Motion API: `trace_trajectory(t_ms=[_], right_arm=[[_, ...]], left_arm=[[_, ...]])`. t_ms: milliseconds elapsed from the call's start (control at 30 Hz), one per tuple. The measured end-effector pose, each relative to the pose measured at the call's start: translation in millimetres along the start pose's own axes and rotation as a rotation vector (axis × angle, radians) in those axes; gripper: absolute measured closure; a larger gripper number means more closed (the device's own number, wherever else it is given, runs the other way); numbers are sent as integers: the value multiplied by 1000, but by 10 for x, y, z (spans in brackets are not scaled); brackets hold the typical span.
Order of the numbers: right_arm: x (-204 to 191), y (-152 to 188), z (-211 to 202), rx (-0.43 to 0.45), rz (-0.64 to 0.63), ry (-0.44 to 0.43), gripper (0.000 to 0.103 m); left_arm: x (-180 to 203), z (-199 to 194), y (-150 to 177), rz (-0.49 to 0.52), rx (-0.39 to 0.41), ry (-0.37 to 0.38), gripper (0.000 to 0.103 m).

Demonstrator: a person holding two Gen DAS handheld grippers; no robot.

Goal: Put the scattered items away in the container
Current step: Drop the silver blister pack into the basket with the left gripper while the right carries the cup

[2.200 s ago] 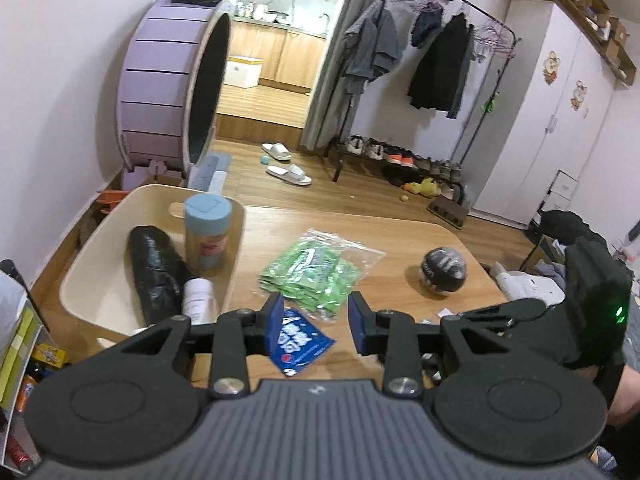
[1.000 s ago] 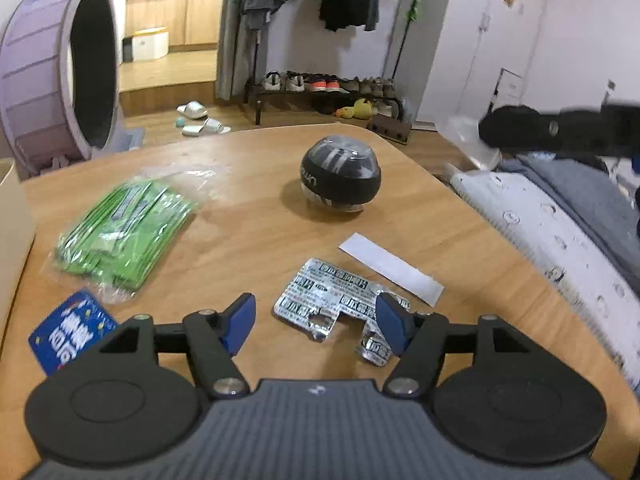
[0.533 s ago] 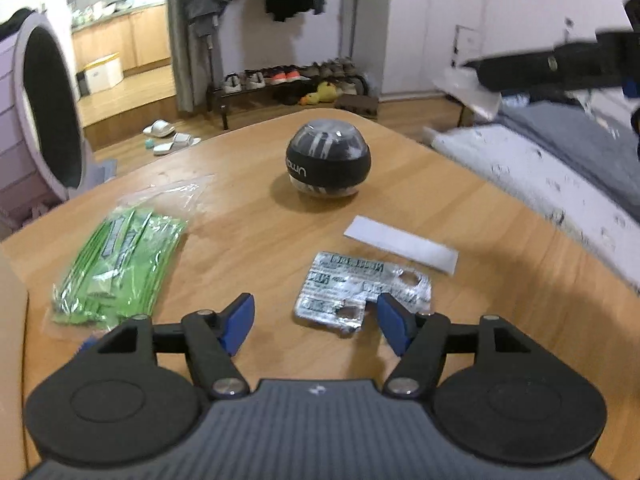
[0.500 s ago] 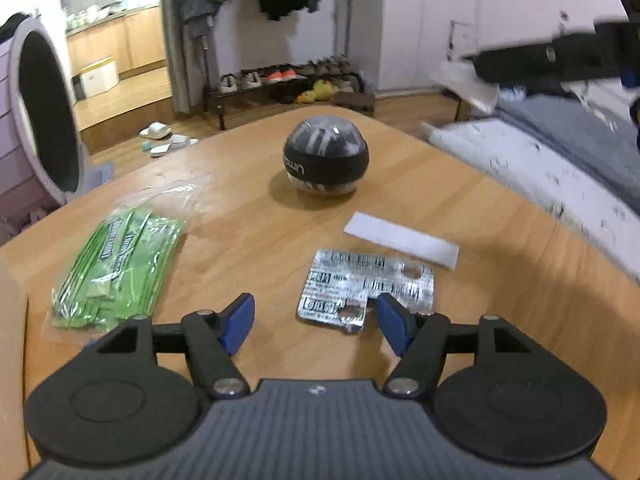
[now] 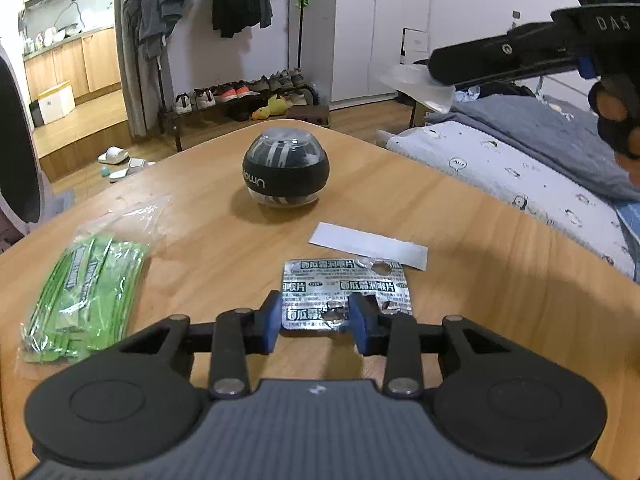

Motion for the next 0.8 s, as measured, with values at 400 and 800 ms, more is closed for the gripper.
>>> trace_trajectory(t_ms=[400,800], right_arm=[[23,-3,-23,2,5,-14,87],[-306,-43,126,-3,-18,-77,87]], left_arm=[[-140,-352,15,-137,84,-30,68],[-393,-1182,55,-287,186,-290,68]])
Point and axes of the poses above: each gripper's, at about its wrist camera, not at the fingertips, and z roughly the way its jaws point, x to its right, y to its underside, the point moved 4 cm from there along z, roughly the way its jaws point, and after that the axes turned 5 degrees about -z, right-handed, at the moved point
